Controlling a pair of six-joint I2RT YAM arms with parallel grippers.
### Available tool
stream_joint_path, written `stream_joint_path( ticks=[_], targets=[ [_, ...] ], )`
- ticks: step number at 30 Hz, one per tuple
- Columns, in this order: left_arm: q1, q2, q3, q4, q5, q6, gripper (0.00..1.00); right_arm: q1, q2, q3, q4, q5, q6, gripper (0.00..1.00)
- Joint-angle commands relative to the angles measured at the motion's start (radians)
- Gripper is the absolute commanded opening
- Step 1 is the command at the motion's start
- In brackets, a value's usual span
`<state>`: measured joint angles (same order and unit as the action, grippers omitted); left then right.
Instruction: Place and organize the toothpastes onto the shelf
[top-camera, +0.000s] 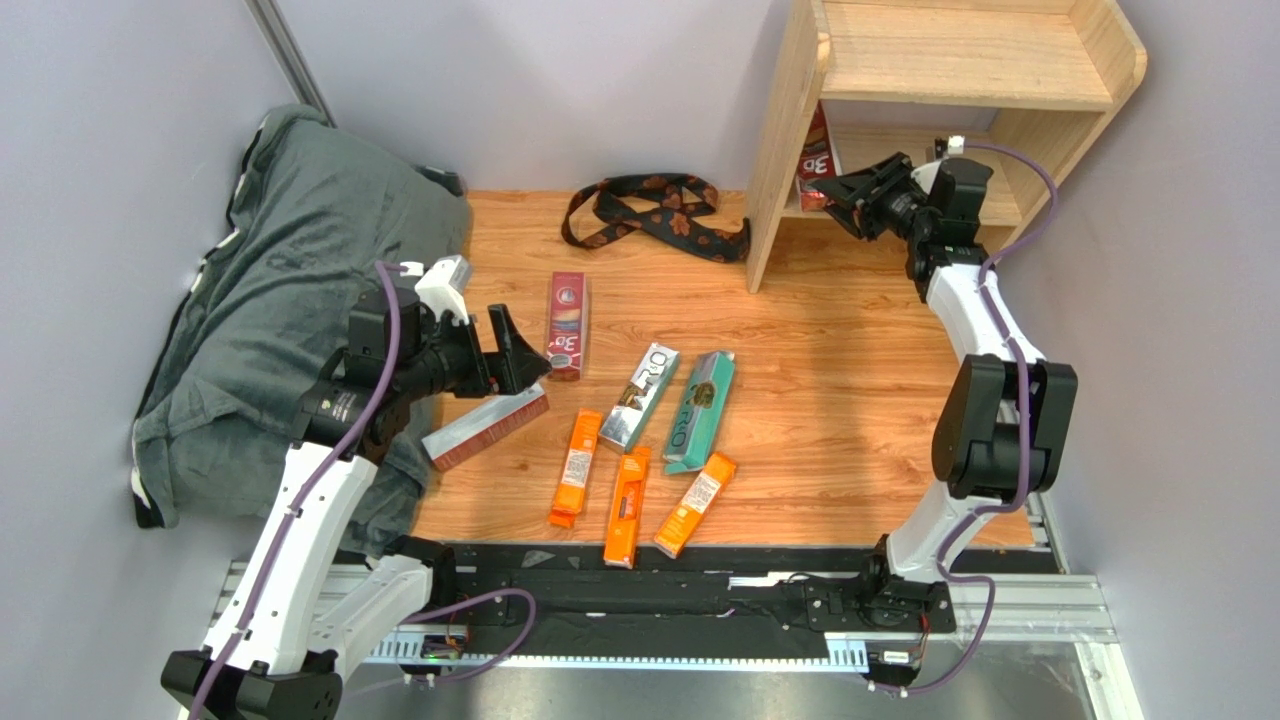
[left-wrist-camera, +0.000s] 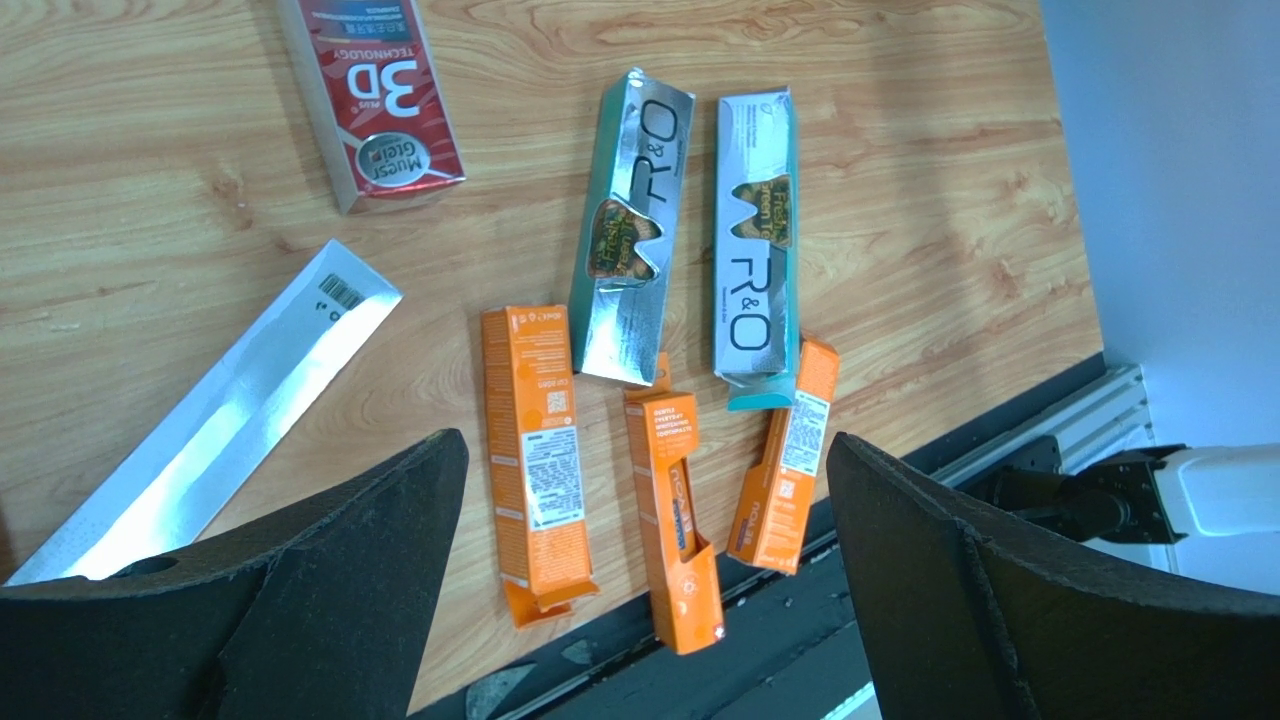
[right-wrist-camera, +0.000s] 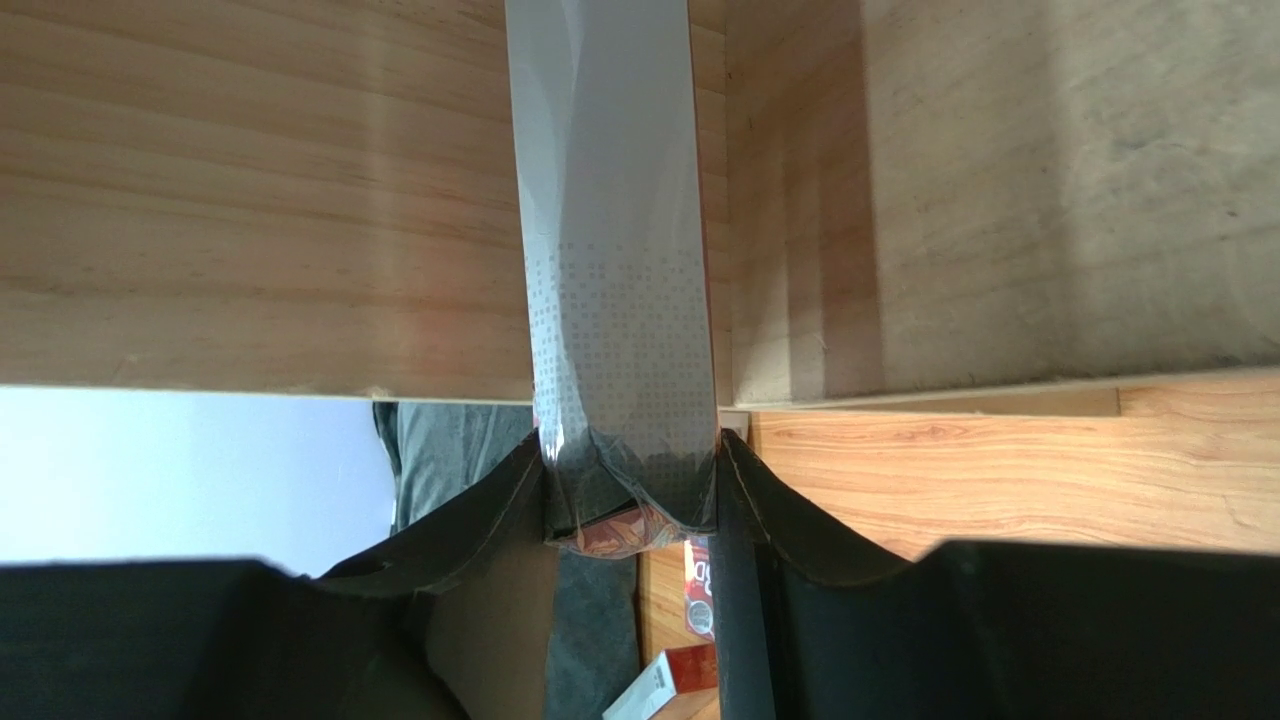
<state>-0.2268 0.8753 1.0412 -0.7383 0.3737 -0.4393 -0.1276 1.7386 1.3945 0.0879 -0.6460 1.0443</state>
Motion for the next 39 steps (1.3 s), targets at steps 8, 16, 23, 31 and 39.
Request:
stream_joint_path(
  ticks=[8,16,23,31,39],
  targets=[
    [0.004,-0.018,-0.004,0.005,0.028,0.013,0.98,0.051,0.073,0.126,0.007,-0.024,0.002,0.26],
    [0.004,-0.025,-0.004,-0.007,0.028,0.016,0.98,0.062,0.059,0.097,-0.063,-0.015,-0.044,0.30],
    [0.004,-0.038,-0.010,-0.012,0.033,0.013,0.98,0.062,0.055,0.112,-0.152,-0.037,-0.090,0.55],
    [0.004,-0.044,-0.026,-0.009,0.037,0.010,0.98,0.059,-0.028,-0.007,-0.042,-0.035,-0.079,0.80],
    [0.004,-0.048,-0.055,-0.003,0.047,0.008,0.98,0.059,-0.103,-0.092,0.023,-0.012,-0.078,0.86]
  ],
)
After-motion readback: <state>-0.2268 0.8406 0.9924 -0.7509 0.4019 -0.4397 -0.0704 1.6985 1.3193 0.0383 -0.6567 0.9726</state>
